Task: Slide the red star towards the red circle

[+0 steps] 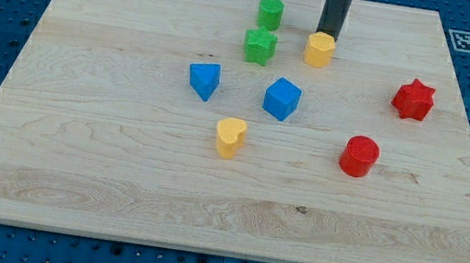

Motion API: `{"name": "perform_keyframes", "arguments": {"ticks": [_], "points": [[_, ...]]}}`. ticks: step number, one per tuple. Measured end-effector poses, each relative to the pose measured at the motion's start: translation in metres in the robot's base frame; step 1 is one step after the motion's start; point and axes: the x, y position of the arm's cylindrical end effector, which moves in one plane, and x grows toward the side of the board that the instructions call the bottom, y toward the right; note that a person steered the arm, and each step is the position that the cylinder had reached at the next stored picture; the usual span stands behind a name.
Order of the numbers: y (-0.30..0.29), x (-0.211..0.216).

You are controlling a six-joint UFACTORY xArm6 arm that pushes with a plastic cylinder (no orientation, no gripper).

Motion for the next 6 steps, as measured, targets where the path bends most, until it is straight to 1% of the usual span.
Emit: {"name": "perform_keyframes", "arguments": {"ticks": [1,2,3,4,5,6], "points": [[-0.005,0.009],[-0.005,0.031],[-0.005,0.037],[0.034,0.037],[0.085,0.046],[0.115,0.058]]}}
